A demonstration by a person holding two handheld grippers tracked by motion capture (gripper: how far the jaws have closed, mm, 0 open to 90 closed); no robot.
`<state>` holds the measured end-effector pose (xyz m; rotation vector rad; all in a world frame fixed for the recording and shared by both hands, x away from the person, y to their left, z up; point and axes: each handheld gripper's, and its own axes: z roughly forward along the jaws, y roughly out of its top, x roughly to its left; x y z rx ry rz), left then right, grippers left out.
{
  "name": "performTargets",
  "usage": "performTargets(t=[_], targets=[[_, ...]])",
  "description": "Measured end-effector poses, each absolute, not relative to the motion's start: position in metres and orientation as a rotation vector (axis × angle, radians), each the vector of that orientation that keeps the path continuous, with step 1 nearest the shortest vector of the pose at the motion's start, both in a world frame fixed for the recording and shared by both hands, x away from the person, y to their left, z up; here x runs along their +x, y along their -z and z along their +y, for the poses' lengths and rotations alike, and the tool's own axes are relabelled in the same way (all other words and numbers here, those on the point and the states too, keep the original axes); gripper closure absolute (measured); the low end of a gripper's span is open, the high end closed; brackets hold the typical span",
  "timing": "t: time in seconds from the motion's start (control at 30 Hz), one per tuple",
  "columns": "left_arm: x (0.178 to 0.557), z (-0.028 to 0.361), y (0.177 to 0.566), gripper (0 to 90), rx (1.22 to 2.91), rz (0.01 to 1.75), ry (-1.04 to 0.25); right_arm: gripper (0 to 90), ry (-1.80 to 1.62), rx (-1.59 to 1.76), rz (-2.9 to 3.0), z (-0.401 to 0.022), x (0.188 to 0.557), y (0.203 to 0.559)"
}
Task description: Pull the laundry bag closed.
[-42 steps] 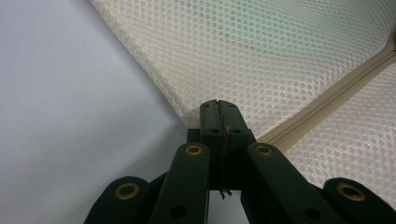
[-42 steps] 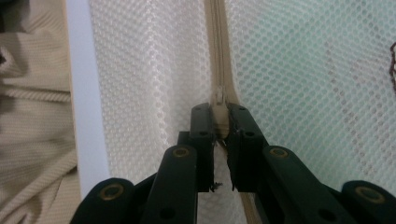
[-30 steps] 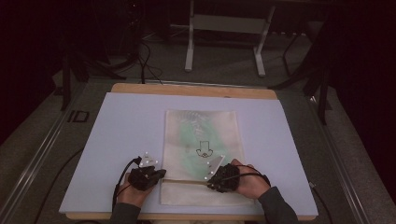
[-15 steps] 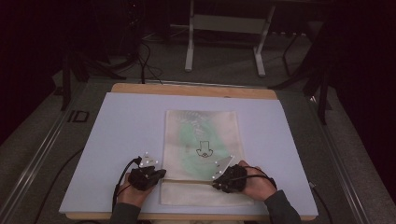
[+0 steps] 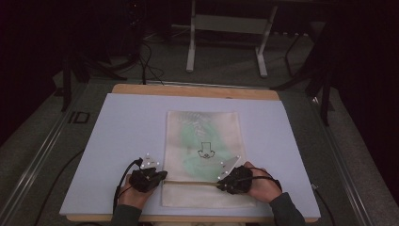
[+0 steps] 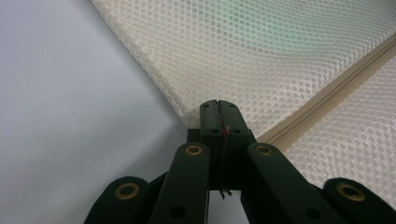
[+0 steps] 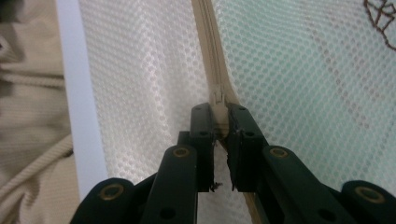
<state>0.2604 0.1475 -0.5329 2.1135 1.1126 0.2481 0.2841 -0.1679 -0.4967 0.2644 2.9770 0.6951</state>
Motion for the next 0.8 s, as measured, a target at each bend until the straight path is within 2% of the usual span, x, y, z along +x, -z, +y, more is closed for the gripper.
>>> performTargets(t=[0.8], targets=[[0.26,0.148,0.533,89.5,2.116,1.111,-0.249,82.1,-0.707,0.311,2.966,-0.184,0.285,0.493]])
